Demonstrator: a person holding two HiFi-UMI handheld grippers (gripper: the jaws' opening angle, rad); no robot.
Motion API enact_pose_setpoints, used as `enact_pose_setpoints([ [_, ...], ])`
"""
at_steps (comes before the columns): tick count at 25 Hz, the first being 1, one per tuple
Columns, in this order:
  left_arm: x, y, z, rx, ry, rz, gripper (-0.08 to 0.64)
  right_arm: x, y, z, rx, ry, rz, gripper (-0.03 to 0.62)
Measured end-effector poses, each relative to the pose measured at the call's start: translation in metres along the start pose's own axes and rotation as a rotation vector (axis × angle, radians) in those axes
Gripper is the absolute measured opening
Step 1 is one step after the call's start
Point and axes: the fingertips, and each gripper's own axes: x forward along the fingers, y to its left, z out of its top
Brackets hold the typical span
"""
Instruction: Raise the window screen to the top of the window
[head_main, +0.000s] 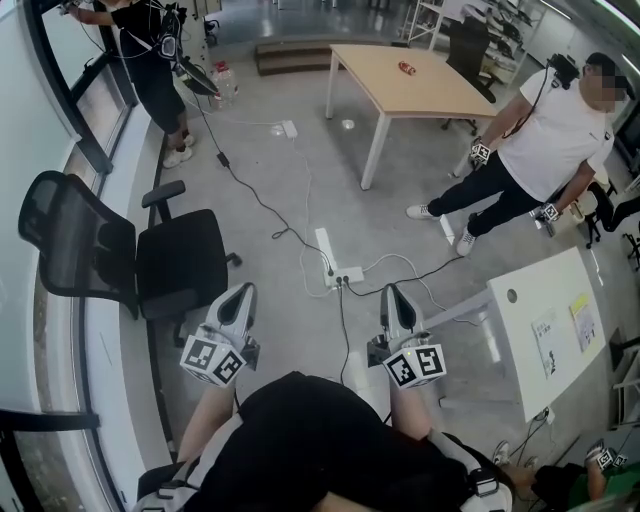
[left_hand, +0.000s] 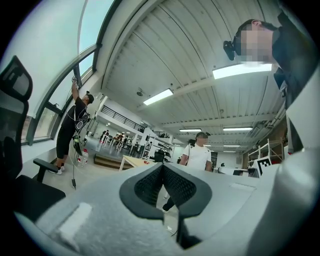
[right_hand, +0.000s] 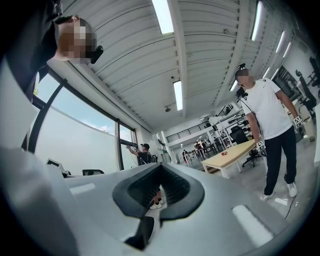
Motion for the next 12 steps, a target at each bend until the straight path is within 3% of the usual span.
enact_pose_setpoints([
  [12,0.017,-0.022,0.002,0.053,0.0,0.008,0.003,-0.005,-0.014,0.013,-0.072,0.021,0.032,0.002],
])
